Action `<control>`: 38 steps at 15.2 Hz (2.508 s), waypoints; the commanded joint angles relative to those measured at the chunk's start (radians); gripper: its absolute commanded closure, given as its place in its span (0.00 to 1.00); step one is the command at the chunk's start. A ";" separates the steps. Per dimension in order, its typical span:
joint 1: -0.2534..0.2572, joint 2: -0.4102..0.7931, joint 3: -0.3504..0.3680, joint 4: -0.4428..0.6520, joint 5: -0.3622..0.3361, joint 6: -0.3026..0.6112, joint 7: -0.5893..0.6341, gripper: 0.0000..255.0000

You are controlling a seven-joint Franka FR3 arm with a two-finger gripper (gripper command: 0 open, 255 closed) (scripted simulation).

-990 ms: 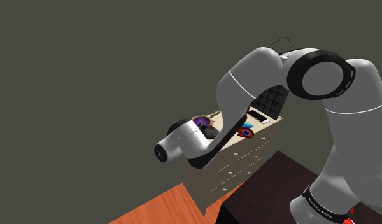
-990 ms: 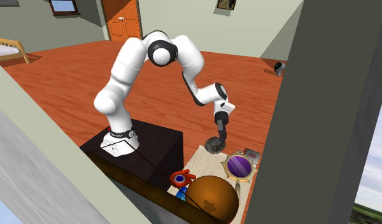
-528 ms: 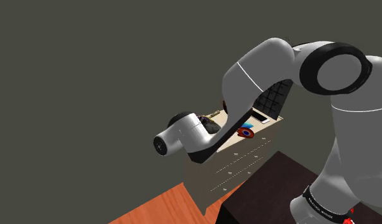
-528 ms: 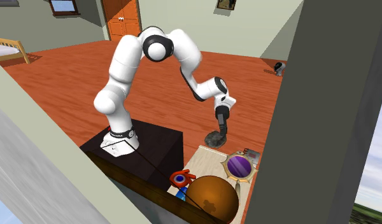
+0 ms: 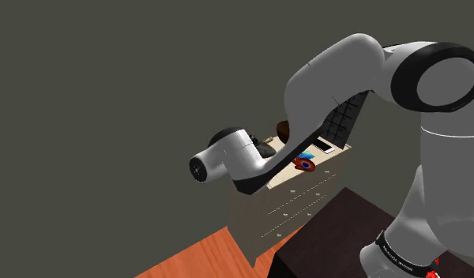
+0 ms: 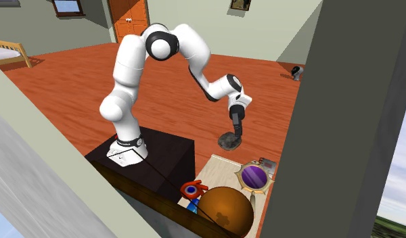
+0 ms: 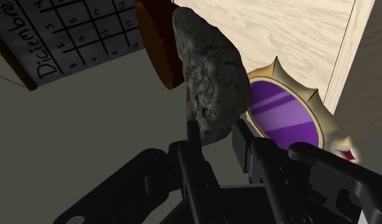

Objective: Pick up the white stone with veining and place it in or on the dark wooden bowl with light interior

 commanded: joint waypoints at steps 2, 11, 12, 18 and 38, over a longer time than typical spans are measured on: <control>-0.002 -0.029 0.003 0.000 0.006 -0.009 -0.026 1.00; -0.038 -0.122 -0.009 -0.042 -0.004 0.016 -0.092 1.00; -0.055 -0.137 -0.019 -0.061 -0.016 0.039 -0.097 1.00; -0.151 -0.206 -0.087 -0.151 -0.102 0.172 -0.125 1.00; -0.369 -0.169 -0.276 -0.167 -0.370 0.480 -0.127 1.00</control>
